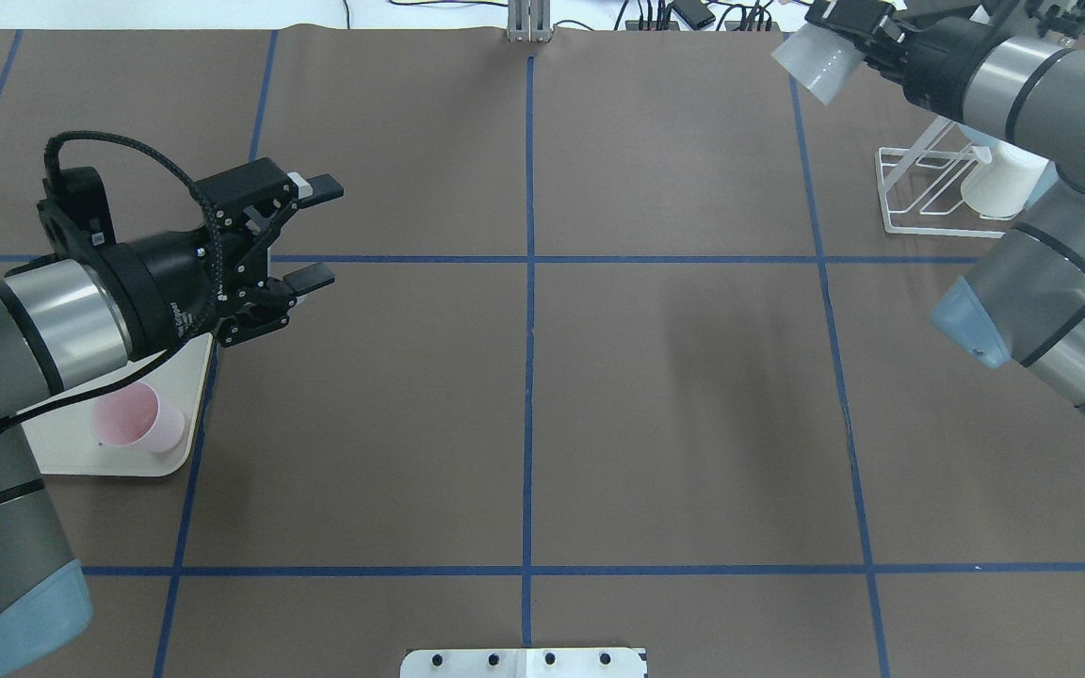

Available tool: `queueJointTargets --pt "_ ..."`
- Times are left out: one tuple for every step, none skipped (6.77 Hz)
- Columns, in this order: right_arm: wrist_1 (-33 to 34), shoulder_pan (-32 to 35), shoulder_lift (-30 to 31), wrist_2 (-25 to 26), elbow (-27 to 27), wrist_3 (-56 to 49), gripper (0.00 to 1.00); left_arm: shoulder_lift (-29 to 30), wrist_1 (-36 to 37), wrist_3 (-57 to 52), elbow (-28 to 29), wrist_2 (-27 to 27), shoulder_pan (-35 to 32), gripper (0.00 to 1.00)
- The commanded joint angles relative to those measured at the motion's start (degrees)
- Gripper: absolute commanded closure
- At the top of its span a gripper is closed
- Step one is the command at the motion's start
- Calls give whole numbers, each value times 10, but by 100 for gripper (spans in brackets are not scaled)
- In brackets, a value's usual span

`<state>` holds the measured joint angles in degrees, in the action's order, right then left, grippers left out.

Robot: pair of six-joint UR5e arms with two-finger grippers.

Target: Transfer IKEA cup to right arm and place on rack

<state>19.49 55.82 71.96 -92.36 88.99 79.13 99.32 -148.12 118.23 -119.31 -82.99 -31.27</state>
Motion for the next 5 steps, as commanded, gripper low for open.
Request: queueJointTargets --pt "41 7 46 51 0 -146 100 -83 49 -132 -34 -36 -12 0" --pt "42 7 78 67 3 -212 100 -117 53 -180 -43 -70 -36 0" --pt "41 7 95 81 15 -245 100 -133 53 -186 -42 -104 -61 0" --pt "41 10 108 82 28 -249 100 -135 53 -186 -40 -116 -68 0" --pt "42 10 120 101 38 -273 100 -135 53 -186 -37 -116 -68 0"
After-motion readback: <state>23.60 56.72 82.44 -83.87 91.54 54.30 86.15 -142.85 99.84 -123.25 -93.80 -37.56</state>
